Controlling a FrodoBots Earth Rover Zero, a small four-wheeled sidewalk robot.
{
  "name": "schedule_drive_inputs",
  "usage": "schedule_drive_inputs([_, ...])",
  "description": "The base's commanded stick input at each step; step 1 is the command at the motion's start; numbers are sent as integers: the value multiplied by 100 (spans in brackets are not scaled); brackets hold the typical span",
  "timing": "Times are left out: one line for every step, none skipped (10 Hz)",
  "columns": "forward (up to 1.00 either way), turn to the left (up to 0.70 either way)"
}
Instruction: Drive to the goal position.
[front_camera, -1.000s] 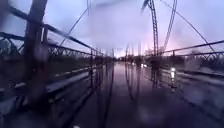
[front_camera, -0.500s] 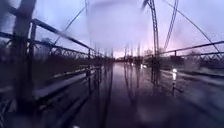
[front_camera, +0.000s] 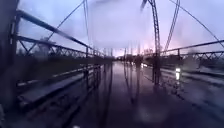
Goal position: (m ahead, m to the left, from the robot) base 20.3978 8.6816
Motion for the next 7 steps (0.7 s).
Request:
schedule_drive_inputs([70, 0])
schedule_drive_inputs([70, -17])
schedule_drive_inputs([70, -31])
schedule_drive_inputs([70, -23])
schedule_drive_inputs([70, -3])
schedule_drive_inputs([70, 0])
schedule_drive_inputs([70, 0])
